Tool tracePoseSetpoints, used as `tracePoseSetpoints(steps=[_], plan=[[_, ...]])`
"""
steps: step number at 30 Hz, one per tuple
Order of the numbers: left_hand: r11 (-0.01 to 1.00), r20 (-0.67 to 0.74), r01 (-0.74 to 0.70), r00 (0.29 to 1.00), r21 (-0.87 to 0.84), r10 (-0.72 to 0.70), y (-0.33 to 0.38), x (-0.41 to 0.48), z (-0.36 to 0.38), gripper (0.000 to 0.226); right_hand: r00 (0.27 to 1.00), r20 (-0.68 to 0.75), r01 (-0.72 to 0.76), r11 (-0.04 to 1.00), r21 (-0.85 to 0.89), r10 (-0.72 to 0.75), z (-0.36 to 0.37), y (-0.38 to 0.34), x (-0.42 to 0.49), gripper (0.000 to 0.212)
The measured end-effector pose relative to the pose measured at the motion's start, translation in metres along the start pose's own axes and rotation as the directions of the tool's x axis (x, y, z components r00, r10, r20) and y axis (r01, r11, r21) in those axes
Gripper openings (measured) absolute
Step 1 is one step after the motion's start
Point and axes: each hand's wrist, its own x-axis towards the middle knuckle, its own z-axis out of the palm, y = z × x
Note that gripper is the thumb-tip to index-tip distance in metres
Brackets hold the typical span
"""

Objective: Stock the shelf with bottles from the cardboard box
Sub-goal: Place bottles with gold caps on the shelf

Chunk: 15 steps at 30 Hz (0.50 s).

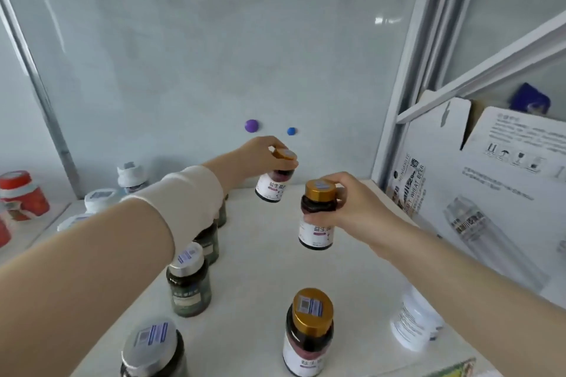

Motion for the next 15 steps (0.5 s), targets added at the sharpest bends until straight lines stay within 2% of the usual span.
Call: tracePoseSetpoints(steps=[7,15], plan=[[0.988,-0.010,0.046,0.999,0.148,-0.045,-0.031,0.075,0.017,0.043,0.996,0.069,-0.034,0.976,-0.216,0.050,0.019,0.018,0.074,0.063],[0.972,-0.004,0.060,0.998,0.228,-0.060,-0.051,0.114,0.027,0.044,0.994,0.103,-0.014,0.975,-0.223,0.038,0.027,0.037,0.122,0.059]])
